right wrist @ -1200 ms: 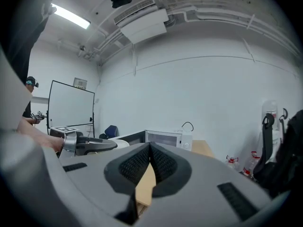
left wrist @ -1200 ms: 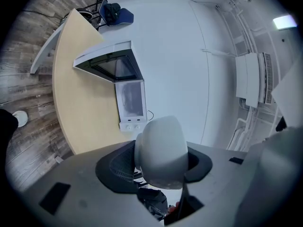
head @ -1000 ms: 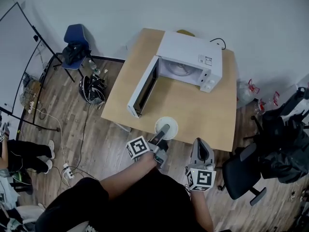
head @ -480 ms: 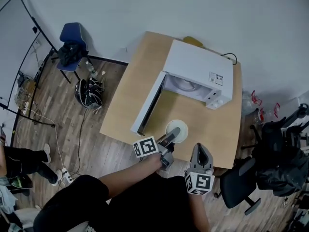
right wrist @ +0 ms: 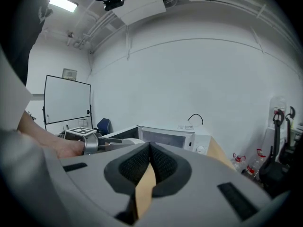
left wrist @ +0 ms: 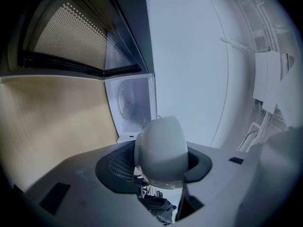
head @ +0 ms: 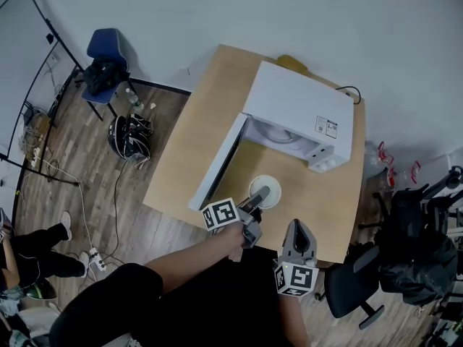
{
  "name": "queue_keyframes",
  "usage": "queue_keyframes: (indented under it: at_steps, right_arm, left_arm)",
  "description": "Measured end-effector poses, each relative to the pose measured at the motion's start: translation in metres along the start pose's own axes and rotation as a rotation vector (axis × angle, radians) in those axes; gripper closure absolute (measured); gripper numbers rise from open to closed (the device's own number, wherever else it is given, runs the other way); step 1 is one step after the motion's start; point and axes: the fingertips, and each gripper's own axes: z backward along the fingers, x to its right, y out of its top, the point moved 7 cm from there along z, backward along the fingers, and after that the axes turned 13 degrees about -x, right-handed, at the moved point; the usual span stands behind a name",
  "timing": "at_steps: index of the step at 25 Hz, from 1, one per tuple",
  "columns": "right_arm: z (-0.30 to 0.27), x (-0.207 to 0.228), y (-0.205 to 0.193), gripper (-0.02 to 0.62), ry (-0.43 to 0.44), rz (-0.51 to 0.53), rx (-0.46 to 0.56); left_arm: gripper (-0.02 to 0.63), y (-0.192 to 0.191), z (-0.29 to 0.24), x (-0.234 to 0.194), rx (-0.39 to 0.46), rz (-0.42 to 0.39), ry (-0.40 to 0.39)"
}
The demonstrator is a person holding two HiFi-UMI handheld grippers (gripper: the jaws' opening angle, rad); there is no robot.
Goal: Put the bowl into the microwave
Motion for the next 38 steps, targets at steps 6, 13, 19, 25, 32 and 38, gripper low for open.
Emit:
queue_keyframes:
  at_steps: [6, 13, 19, 25, 32, 38]
  right_arm:
    - [-0.038, 0.027, 0.015, 0.535, 0.043, 0.015, 0.021]
    - [-0.084, 0.067, 0.03, 0.535, 0.074, 0.008, 0.009]
    - [-0.106, 0.088, 0.019, 0.535, 0.097, -0.02, -0.053]
    - [-0.119, 0.106, 0.012, 0.535, 0.097, -0.04, -0.091]
    - [-0.123, 0.112, -0.009, 0.535, 0.11, -0.085, -0.144]
    - [-0.122, 0.118, -0.013, 0.535, 0.105, -0.098, -0.15]
  left_arm:
    - [0.394, 0.031, -0.036, -0.014, 0.071, 0.026, 0.021]
    - [0.394, 0.078, -0.086, -0.044, 0.136, 0.027, 0.128]
    - [0.394, 0.116, -0.126, -0.076, 0.185, 0.075, 0.154]
    - [0.394, 0.139, -0.156, -0.106, 0.206, 0.096, 0.209]
    - [0.394, 0.149, -0.179, -0.117, 0.204, 0.118, 0.216]
    - [0.394, 0.15, -0.184, -0.122, 0.203, 0.121, 0.235]
